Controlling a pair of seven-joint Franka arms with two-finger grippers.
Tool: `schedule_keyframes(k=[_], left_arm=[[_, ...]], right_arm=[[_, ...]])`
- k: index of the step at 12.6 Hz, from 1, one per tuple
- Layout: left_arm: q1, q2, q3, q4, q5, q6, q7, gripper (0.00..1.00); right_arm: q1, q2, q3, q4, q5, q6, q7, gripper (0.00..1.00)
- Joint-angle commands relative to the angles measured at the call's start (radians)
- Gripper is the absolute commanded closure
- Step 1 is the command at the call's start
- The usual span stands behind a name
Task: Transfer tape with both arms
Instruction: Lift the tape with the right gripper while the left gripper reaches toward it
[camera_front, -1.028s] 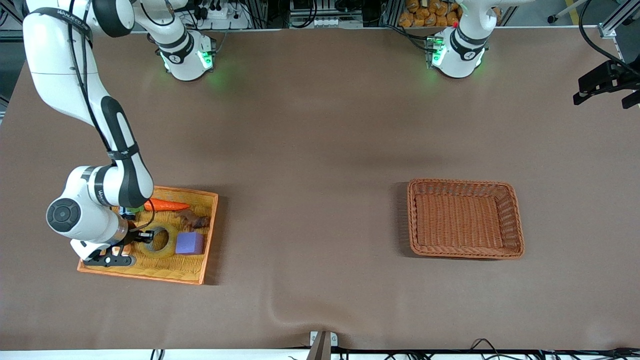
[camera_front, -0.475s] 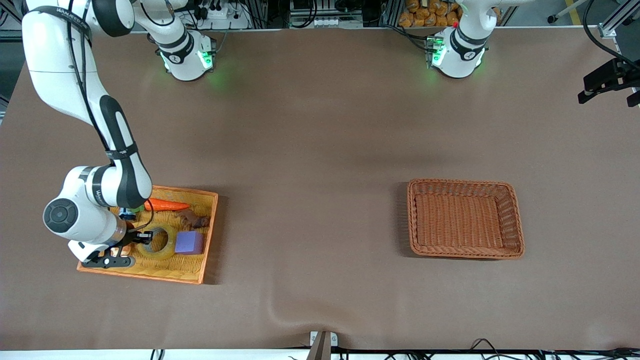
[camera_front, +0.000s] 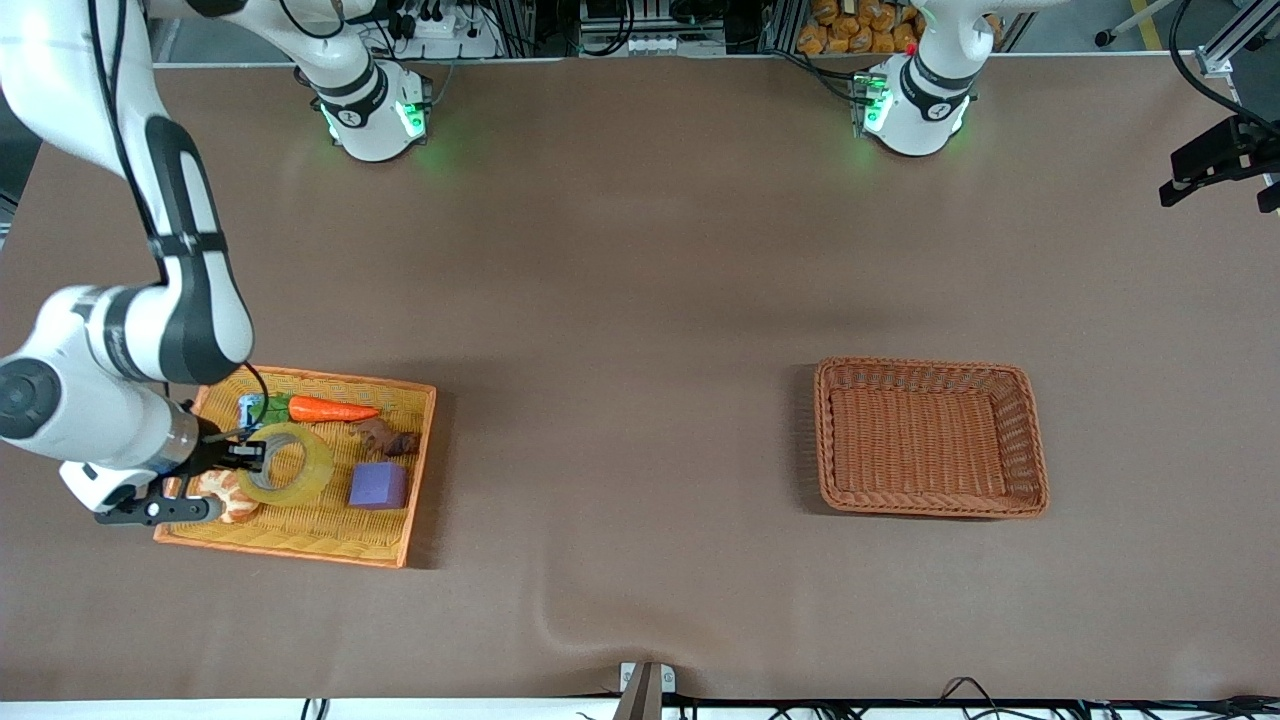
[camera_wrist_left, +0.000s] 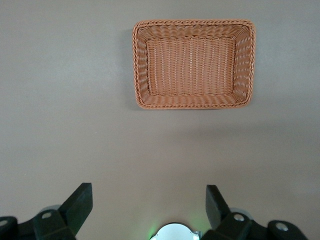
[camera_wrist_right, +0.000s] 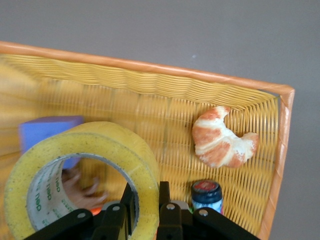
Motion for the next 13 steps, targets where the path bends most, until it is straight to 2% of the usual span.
schedule_keyframes(k=[1, 5, 8, 11, 13], left_arm=[[0.005, 0.003, 0.003, 0.011, -0.013, -0.007, 0.007, 0.00], [-0.003, 0.004, 0.001, 0.009, -0.010, 0.000, 0.006, 0.00], [-0.013, 0.012, -0.005, 0.009, -0.013, 0.001, 0.000, 0.00], [-0.036, 0.064, -0.023, 0.009, -0.015, 0.074, 0.000, 0.00], [-0.072, 0.110, -0.043, 0.011, -0.015, 0.145, -0.002, 0.00]], right_arm=[[0.053, -0.065, 0.016, -0.026, 0.018, -0.067, 0.083, 1.00], [0.178, -0.094, 0.034, -0.002, 0.022, -0.168, 0.340, 1.00], [0.312, -0.099, 0.033, 0.000, 0.035, -0.168, 0.610, 1.00], [0.386, -0.093, 0.031, -0.005, 0.110, -0.167, 0.773, 1.00], [0.416, -0.086, 0.031, -0.011, 0.147, -0.161, 0.798, 1.00]])
